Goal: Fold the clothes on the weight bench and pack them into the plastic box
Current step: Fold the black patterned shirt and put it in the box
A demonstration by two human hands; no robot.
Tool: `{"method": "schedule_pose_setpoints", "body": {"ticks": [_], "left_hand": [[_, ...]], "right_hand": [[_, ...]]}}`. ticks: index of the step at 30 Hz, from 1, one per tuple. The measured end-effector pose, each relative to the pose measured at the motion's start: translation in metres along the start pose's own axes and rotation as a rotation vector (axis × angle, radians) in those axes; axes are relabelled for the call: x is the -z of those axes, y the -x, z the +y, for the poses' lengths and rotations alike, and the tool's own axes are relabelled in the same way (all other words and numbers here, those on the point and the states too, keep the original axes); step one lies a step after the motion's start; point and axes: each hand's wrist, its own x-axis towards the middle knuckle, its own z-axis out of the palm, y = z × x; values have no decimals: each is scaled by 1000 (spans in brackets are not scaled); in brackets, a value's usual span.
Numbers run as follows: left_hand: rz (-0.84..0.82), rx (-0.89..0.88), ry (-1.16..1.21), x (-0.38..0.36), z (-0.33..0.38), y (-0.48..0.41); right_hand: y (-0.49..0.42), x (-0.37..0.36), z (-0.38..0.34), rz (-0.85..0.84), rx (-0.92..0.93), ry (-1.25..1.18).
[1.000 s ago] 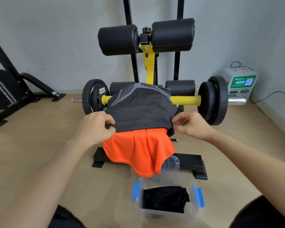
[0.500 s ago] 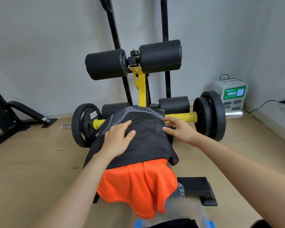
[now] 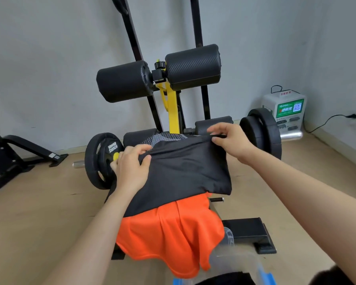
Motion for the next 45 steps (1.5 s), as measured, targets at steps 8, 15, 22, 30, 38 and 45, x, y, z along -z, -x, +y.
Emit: {"method": "schedule_pose_setpoints", "body": {"ticks": [8, 15, 22, 30, 38, 45], "left_hand": [[-204, -277, 49, -2, 17, 41], [-348, -493, 95, 5, 33, 75], [-234, -510, -18, -2, 40, 79], [-200, -502, -89, -9, 39, 79], [-186, -482, -52, -10, 48, 84], [-100, -528, -204, -23, 58, 86]], "right_hand": [[28, 5, 14, -54, 28, 251], [96, 10, 33, -405, 65, 325], [116, -30, 51, -99, 235, 361], [104, -19, 53, -54, 281, 512], [96, 27, 44, -32, 141, 328], [95, 43, 22, -81, -28, -23]]}}
